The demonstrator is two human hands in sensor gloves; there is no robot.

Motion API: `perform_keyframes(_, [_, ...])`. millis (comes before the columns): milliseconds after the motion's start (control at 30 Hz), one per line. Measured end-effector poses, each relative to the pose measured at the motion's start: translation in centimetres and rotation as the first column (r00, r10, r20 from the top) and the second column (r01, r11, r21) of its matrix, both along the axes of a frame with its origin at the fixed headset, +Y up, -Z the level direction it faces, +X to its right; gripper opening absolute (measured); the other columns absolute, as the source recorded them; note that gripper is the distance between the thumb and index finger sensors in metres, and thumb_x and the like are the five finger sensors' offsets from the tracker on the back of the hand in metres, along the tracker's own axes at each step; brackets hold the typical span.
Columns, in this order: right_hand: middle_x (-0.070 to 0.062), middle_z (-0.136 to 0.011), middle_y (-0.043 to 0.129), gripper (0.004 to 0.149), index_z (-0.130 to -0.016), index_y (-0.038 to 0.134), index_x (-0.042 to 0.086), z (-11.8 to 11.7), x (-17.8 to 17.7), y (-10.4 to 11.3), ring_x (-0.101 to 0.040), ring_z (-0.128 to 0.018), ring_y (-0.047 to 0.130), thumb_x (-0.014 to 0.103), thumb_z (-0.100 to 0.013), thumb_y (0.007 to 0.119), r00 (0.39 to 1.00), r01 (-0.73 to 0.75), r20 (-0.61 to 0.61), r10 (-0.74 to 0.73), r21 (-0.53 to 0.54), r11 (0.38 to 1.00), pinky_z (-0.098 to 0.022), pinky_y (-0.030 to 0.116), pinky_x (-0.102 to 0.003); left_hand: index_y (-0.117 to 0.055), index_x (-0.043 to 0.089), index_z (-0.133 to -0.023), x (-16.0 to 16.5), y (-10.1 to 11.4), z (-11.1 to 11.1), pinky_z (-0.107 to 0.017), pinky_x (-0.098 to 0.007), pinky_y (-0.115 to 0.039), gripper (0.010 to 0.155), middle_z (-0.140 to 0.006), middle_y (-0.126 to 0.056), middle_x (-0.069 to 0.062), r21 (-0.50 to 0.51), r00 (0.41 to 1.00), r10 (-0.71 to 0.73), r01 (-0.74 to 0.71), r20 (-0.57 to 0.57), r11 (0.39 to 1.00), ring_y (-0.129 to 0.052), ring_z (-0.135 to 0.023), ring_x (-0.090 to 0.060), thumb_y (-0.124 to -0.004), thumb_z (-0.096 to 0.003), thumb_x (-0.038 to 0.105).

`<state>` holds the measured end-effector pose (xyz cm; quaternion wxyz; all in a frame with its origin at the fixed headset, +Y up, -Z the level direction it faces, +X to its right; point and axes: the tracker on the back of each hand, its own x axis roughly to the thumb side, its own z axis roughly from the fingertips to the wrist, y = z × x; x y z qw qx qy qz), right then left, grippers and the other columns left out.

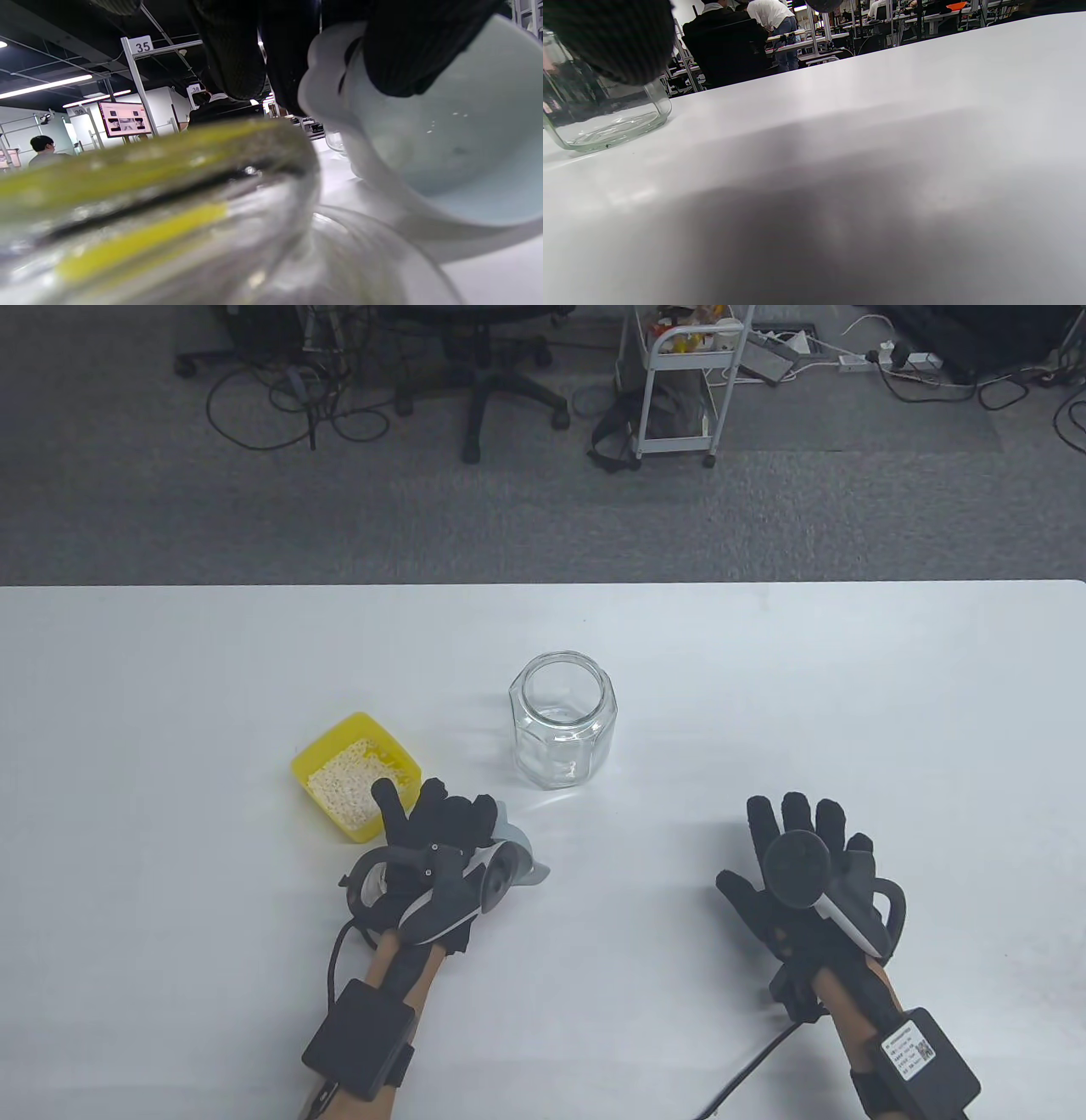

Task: Transfer rice through funnel into glass jar

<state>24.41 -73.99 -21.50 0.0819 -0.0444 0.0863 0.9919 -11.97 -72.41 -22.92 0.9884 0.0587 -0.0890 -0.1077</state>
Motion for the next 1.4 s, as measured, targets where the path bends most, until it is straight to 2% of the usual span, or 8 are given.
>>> perform_keyframes(300, [-0.009,-0.118,0.025,0.088,-0.104,0.025,0.039,0.0,0.0,0.1,-0.045,-0.107,0.018,0.07,-0.036,0.072,1.0,-0.004,-0.003,0.004,-0.015,1.0,-0.07,0.025,-0.073,-0.078,0.045,-0.099,0.3,2.6,0.2,-0.078,-0.077,-0.042,0.046,-0.086,-0.096,0.007,0.089,0.989,0.137,-0.141,0.048,0.986,-0.087,-0.103,-0.026,-0.081,-0.0528,0.052])
perform_keyframes(367, [-0.009,-0.118,0.025,0.088,-0.104,0.025,0.039,0.0,0.0,0.1,-0.045,-0.107,0.018,0.07,-0.036,0.072,1.0,-0.003,-0.001,0.003,-0.015,1.0,-0.07,0.025,-0.073,-0.077,0.046,-0.099,0.3,4.2,-0.4,-0.079,-0.076,-0.044,0.047,-0.085,-0.096,0.007,0.107,0.971,0.236,-0.24,0.046,0.965,-0.089,-0.101,-0.025,-0.08,-0.0529,0.053])
perform_keyframes(500, [-0.009,-0.118,0.025,0.088,-0.104,0.025,0.039,0.0,-0.1,0.0,-0.045,-0.107,0.018,0.07,-0.036,0.072,1.0,-0.008,-0.004,0.008,-0.02,1.0,-0.07,0.025,-0.073,-0.075,0.045,-0.101,0.5,8.8,-2.7,-0.08,-0.072,-0.05,0.048,-0.079,-0.097,0.006,0.128,0.844,0.536,-0.532,0.009,0.837,-0.093,-0.093,-0.022,-0.079,-0.0542,0.053])
perform_keyframes(667, [-0.009,-0.118,0.024,0.088,-0.104,0.025,0.039,0.0,-0.1,0.0,-0.045,-0.107,0.018,0.07,-0.036,0.072,1.0,-0.009,-0.003,0.009,-0.027,1.0,-0.07,0.025,-0.073,-0.071,0.047,-0.104,2.3,13.4,-7.0,-0.081,-0.064,-0.061,0.048,-0.07,-0.096,0.01,0.095,0.778,0.62,-0.613,-0.097,0.784,-0.097,-0.083,-0.018,-0.074,-0.0569,0.056])
perform_keyframes(767, [-0.009,-0.118,0.024,0.088,-0.104,0.025,0.039,0.1,0.0,0.2,-0.045,-0.107,0.017,0.07,-0.036,0.072,1.0,0.001,0.002,-0.001,-0.024,1.0,-0.07,0.025,-0.073,-0.071,0.046,-0.105,2.9,13.2,-9.7,-0.08,-0.061,-0.066,0.049,-0.064,-0.096,0.009,0.048,0.742,0.645,-0.649,-0.183,0.759,-0.098,-0.076,-0.022,-0.074,-0.0575,0.056])
perform_keyframes(1033, [-0.009,-0.118,0.024,0.088,-0.104,0.025,0.039,-0.1,-0.2,0.4,-0.045,-0.107,0.017,0.07,-0.036,0.072,1.0,-0.014,-0.005,0.014,-0.014,1.0,-0.07,0.025,-0.073,-0.072,0.045,-0.105,3.7,8.6,-14.0,-0.076,-0.057,-0.074,0.049,-0.054,-0.098,0.01,-0.056,0.828,0.434,-0.482,-0.354,0.874,-0.102,-0.066,-0.019,-0.072,-0.0579,0.058])
perform_keyframes(1300, [-0.009,-0.118,0.023,0.088,-0.104,0.025,0.039,-0.2,-0.4,0.3,-0.045,-0.107,0.017,0.07,-0.036,0.072,1.0,-0.025,-0.015,0.025,-0.014,1.0,-0.07,0.025,-0.073,-0.073,0.048,-0.105,4.0,7.8,-15.1,-0.074,-0.06,-0.073,0.05,-0.05,-0.098,0.009,-0.073,0.859,0.337,-0.392,-0.385,0.917,-0.103,-0.063,-0.02,-0.072,-0.057,0.061])
perform_keyframes(1400, [-0.009,-0.118,0.023,0.088,-0.104,0.025,0.039,-0.2,-0.6,0.1,-0.045,-0.107,0.017,0.07,-0.036,0.072,0.999,-0.041,-0.023,0.04,-0.024,0.999,-0.07,0.026,-0.073,-0.068,0.05,-0.108,4.1,8.1,-15.2,-0.077,-0.068,-0.063,0.053,-0.063,-0.099,0.001,-0.14,0.872,0.276,-0.357,-0.403,0.923,-0.098,-0.074,-0.029,-0.068,-0.0564,0.063])
